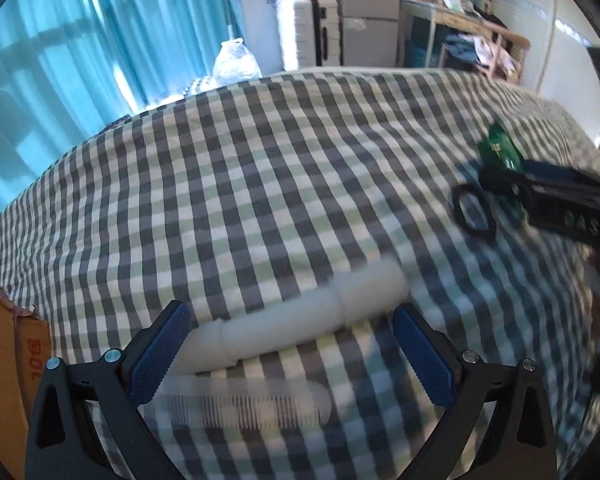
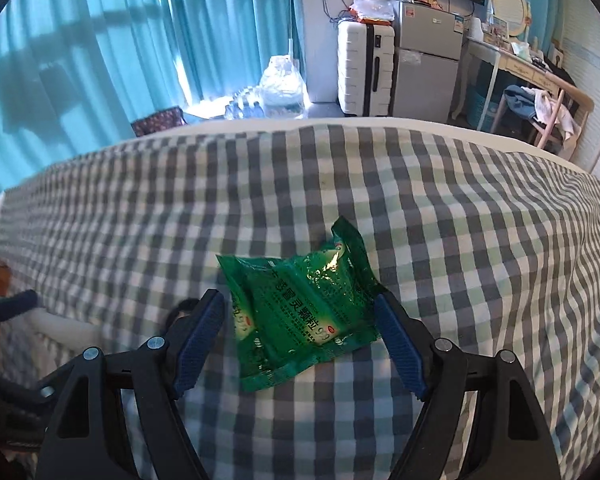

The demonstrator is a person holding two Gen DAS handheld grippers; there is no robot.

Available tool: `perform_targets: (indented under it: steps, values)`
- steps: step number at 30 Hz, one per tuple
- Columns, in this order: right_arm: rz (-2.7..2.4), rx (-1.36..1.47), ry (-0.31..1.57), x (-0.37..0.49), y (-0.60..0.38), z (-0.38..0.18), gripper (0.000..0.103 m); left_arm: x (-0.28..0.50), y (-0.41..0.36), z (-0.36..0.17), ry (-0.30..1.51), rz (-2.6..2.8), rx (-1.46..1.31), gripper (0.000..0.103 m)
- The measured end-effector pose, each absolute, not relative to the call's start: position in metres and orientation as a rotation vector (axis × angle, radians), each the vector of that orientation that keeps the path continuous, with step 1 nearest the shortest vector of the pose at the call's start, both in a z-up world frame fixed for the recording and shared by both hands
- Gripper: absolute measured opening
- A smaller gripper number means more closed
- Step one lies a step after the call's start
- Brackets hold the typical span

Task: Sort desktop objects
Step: 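Grasp the green packet with the right tool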

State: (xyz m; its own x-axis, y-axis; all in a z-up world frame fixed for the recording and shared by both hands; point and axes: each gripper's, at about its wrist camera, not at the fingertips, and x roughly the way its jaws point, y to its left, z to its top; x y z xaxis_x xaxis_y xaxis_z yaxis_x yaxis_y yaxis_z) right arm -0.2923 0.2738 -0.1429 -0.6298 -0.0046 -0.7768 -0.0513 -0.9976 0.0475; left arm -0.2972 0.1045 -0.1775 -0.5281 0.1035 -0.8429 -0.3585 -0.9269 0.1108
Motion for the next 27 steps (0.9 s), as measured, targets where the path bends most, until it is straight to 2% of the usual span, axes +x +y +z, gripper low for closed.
perform_targets:
  steps: [1, 2, 4, 6, 7, 8, 9, 10, 13, 16, 21, 22, 24, 27]
  values:
    - [2.813, -1.335, 0.091, -0.291, 0.274, -0.143, 0.077, -0.296, 0.105, -0.178, 0.416, 2.495, -1.35, 0.103]
    - [2.795, -1.349, 0.076, -0.29, 0.275, -0.143, 0.071, -0.295, 0.106, -0.178, 0.43, 2.486, -1.35, 0.102]
    - [2.759, -1.345, 0.069, -0.289, 0.28, -0.144, 0.053, -0.297, 0.107, -0.178, 0.416, 2.476, -1.358, 0.093]
    - [2.762, -1.337, 0.18, -0.284, 0.293, -0.141, 0.049, -0.298, 0.103, -0.177, 0.388, 2.479, -1.373, 0.084]
    - [2.769, -1.336, 0.259, -0.28, 0.301, -0.138, 0.046, -0.298, 0.1, -0.177, 0.37, 2.478, -1.383, 0.076]
    - [2.771, -1.335, 0.29, -0.279, 0.305, -0.137, 0.037, -0.299, 0.099, -0.176, 0.364, 2.483, -1.387, 0.072]
    - [2.777, -1.339, 0.309, -0.278, 0.308, -0.136, 0.036, -0.3, 0.097, -0.173, 0.363, 2.487, -1.391, 0.061]
    - [2.782, -1.333, 0.313, -0.276, 0.31, -0.133, 0.034, -0.301, 0.096, -0.171, 0.362, 2.49, -1.394, 0.045]
    - [2.797, -1.335, 0.303, -0.269, 0.311, -0.129, 0.028, -0.305, 0.092, -0.164, 0.303, 2.458, -1.413, 0.022]
    - [2.802, -1.324, 0.315, -0.261, 0.309, -0.126, 0.026, -0.305, 0.094, -0.161, 0.273, 2.439, -1.421, 0.013]
    - [2.802, -1.293, 0.359, -0.24, 0.307, -0.113, 0.026, -0.297, 0.105, -0.169, 0.334, 2.427, -1.431, 0.013]
    - [2.801, -1.292, 0.374, -0.237, 0.307, -0.11, 0.026, -0.297, 0.105, -0.17, 0.341, 2.434, -1.424, 0.016]
    - [2.8, -1.284, 0.397, -0.233, 0.309, -0.106, 0.026, -0.3, 0.105, -0.173, 0.32, 2.448, -1.414, 0.021]
    - [2.781, -1.275, 0.422, -0.229, 0.315, -0.105, 0.026, -0.308, 0.104, -0.172, 0.27, 2.468, -1.428, 0.021]
